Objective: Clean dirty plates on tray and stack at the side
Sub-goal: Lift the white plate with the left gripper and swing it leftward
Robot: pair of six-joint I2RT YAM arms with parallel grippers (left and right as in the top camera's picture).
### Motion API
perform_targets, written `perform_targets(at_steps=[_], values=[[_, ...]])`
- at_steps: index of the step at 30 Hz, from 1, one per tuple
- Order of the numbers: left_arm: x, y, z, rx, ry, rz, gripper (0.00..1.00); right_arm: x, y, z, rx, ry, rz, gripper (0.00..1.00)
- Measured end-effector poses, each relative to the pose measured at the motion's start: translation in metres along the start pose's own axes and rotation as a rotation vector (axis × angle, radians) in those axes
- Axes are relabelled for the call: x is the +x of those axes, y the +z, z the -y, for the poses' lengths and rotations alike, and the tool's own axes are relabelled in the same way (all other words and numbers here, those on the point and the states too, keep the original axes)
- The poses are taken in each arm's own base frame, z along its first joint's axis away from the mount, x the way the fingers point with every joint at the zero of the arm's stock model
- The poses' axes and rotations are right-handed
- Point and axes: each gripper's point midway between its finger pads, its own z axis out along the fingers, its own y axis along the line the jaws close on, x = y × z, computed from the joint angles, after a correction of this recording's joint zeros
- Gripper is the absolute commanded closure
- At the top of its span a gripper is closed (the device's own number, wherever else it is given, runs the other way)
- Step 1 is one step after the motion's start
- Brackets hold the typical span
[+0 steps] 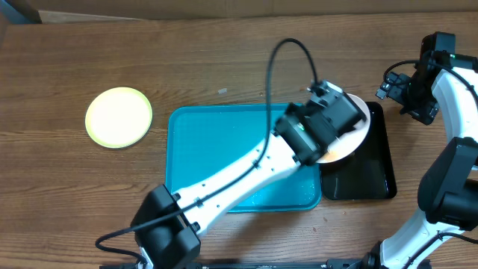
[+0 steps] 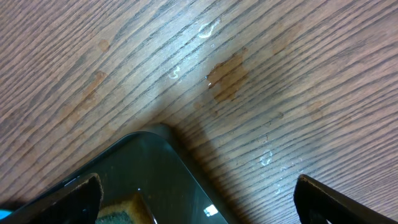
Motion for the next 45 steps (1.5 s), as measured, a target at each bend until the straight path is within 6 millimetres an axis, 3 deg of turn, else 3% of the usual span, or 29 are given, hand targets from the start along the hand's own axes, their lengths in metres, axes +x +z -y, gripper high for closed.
perform_targets(at_steps=[14, 28, 31, 36, 40, 45], values=[[-0.02, -0.075, 0.046, -0.25, 0.287, 0.3, 0.96, 0.0, 0.0, 0.0, 0.0, 0.0, -0.001, 0.0], [-0.032, -0.088, 0.036, -0.354, 0.272, 0.367, 0.96, 0.0, 0.0, 0.0, 0.0, 0.0, 0.0, 0.0], [-0.031, -0.084, 0.035, -0.345, 0.277, 0.351, 0.96, 0.0, 0.0, 0.0, 0.0, 0.0, 0.0, 0.0], [-0.016, -0.056, 0.03, -0.23, 0.275, 0.227, 0.96, 0.0, 0.0, 0.0, 0.0, 0.0, 0.0, 0.0], [-0.004, -0.022, 0.01, -0.115, 0.171, 0.086, 0.96, 0.0, 0.0, 0.0, 0.0, 0.0, 0.0, 0.0], [0.008, 0.022, -0.031, 0.057, -0.023, -0.103, 0.96, 0.0, 0.0, 0.0, 0.0, 0.001, -0.001, 0.0]])
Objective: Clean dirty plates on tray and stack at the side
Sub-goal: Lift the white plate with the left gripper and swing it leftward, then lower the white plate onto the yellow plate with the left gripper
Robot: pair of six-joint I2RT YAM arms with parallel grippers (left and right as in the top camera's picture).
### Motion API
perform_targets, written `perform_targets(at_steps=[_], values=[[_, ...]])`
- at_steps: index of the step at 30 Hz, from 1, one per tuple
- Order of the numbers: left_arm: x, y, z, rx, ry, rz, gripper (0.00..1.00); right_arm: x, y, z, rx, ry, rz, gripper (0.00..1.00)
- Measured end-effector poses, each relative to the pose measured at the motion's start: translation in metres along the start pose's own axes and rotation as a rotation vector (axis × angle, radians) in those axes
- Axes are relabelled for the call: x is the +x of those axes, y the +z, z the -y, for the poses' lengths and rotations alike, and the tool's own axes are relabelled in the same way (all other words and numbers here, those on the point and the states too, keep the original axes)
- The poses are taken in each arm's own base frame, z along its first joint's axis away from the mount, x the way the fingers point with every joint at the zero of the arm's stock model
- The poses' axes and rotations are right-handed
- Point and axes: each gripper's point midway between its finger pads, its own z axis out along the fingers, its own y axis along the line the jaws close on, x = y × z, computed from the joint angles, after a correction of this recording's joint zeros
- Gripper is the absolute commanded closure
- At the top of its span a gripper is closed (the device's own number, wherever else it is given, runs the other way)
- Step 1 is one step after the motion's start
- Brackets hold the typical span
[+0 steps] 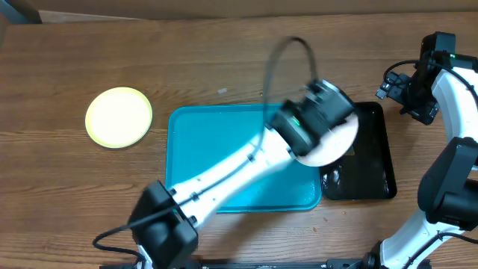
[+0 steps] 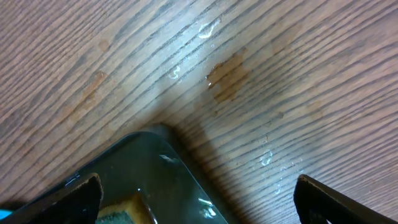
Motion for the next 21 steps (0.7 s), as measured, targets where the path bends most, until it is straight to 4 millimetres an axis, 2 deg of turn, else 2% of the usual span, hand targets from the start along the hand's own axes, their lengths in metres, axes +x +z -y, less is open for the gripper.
perform_targets(at_steps=[5, 10, 21], values=[[0.008, 0.028, -0.057, 0.191, -0.233, -0.155, 0.96, 0.0, 0.0, 0.0, 0.0, 0.0, 0.0, 0.0], [0.02, 0.037, -0.116, 0.322, -0.448, -0.244, 0.96, 0.0, 0.0, 0.0, 0.0, 0.0, 0.001, 0.0], [0.043, 0.046, -0.218, 0.277, -0.696, -0.262, 0.96, 0.0, 0.0, 0.0, 0.0, -0.001, 0.001, 0.0]])
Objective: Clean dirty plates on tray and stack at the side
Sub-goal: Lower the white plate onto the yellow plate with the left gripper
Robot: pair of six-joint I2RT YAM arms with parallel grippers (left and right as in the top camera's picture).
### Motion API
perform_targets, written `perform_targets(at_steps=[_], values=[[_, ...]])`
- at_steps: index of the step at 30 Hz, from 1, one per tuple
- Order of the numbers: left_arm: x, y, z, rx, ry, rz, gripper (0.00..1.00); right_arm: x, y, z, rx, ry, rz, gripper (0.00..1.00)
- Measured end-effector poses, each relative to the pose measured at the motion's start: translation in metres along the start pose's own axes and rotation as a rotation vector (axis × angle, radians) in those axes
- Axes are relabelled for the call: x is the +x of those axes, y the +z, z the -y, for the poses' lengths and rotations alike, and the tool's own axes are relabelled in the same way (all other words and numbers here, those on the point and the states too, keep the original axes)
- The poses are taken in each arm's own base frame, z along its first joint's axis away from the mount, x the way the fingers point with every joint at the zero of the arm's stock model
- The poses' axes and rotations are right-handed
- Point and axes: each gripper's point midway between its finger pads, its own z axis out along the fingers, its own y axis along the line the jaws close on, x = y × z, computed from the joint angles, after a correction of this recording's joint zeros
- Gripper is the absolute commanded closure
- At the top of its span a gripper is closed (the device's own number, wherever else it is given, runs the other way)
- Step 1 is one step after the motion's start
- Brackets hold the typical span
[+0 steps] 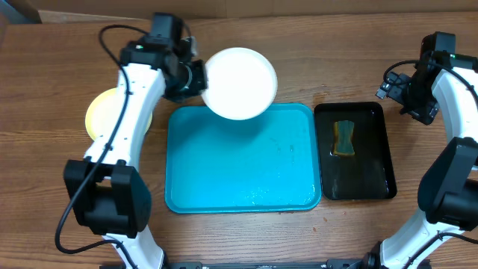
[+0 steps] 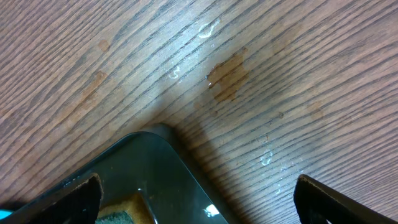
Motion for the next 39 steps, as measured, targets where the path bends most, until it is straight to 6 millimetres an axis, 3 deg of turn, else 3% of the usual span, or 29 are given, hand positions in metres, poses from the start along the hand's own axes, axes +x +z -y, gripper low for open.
perform_targets(at_steps=[12, 20, 26, 32, 39], values=[[-0.028, -0.038, -0.129, -0.118, -0.284, 0.083, 0.96, 0.0, 0.0, 0.0, 0.0, 0.0, 0.0, 0.0], [-0.019, -0.071, -0.223, -0.3, -0.464, 0.124, 0.96, 0.0, 0.0, 0.0, 0.0, 0.0, 0.0, 0.0], [-0.01, -0.094, -0.278, -0.403, -0.576, 0.167, 0.96, 0.0, 0.0, 0.0, 0.0, 0.0, 0.0, 0.0], [0.003, -0.094, -0.312, -0.443, -0.643, 0.181, 0.96, 0.0, 0.0, 0.0, 0.0, 0.0, -0.001, 0.0], [0.017, -0.076, -0.325, -0.454, -0.663, 0.16, 0.96, 0.0, 0.0, 0.0, 0.0, 0.0, 0.001, 0.0]])
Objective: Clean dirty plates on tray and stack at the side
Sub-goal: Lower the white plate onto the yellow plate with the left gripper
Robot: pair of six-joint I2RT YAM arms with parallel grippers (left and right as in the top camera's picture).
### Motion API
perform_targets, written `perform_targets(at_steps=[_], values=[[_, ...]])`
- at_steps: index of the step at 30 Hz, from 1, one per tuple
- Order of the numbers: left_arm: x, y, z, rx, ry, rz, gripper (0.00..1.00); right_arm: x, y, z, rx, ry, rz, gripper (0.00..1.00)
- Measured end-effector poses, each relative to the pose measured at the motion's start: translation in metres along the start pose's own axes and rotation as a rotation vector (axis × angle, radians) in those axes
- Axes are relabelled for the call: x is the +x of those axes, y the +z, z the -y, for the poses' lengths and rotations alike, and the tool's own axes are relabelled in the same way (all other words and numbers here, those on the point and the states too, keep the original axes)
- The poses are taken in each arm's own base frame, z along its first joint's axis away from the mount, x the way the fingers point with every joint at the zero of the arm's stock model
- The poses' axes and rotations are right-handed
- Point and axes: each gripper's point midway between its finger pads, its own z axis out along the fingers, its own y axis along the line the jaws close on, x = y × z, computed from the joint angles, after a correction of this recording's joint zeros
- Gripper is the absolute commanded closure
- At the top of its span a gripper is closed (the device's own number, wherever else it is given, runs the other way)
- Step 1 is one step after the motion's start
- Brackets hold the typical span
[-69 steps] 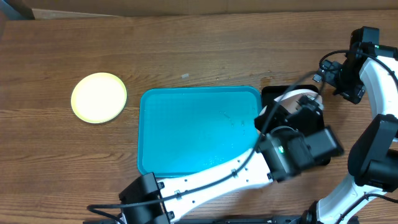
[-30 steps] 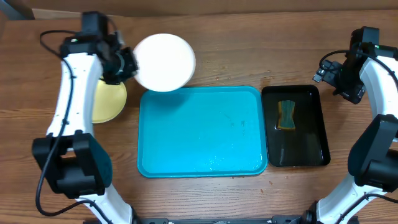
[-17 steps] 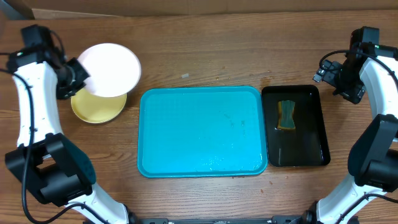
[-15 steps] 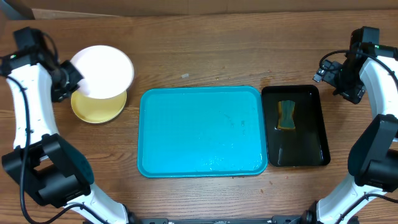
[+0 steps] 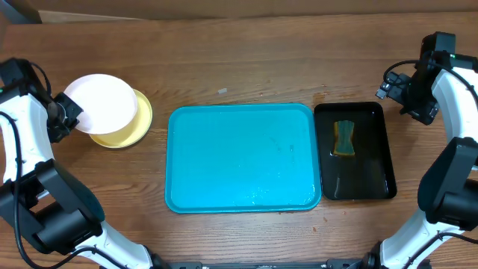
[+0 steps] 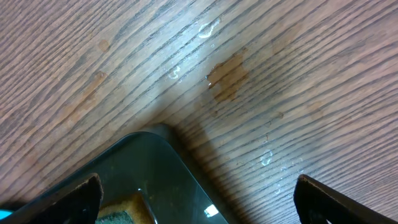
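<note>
A white plate hangs over the yellow plate at the table's far left, covering most of it. My left gripper is shut on the white plate's left rim. The teal tray at the centre holds no plates. My right gripper stands beside the far right corner of the black tray. In the right wrist view that gripper is open, its fingertips wide apart above the black tray's corner and bare wood.
A yellow-green sponge lies in the black tray, which holds a film of water; its end shows as the sponge in the right wrist view. A stain and water drops mark the wood near the right gripper. A cardboard edge runs along the back.
My left gripper was holding the white plate over the table behind the teal tray's far edge; it now holds it at the far left over the yellow plate. The right arm has not moved.
My left gripper first held the white plate, with an orange smear on it, over the black tray. Then the plate was at the trays' border in blurred motion. Then it was held behind the teal tray, and now it is over the yellow plate.
</note>
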Motion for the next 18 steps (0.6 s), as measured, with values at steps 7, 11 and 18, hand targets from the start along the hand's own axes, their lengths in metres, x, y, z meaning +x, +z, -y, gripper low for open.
perform_targets(at_steps=[7, 11, 18], values=[[0.004, 0.006, -0.001, -0.003, -0.003, -0.01, 0.96, 0.0, 0.0, 0.0, 0.0, 0.0, -0.001, 0.0], [0.006, 0.006, -0.002, -0.005, -0.011, -0.017, 0.96, 0.0, 0.0, 0.0, 0.0, 0.0, -0.001, 0.0], [0.011, 0.005, -0.003, -0.012, -0.021, -0.037, 0.96, 0.0, 0.0, 0.0, 0.001, 0.0, -0.001, 0.0]])
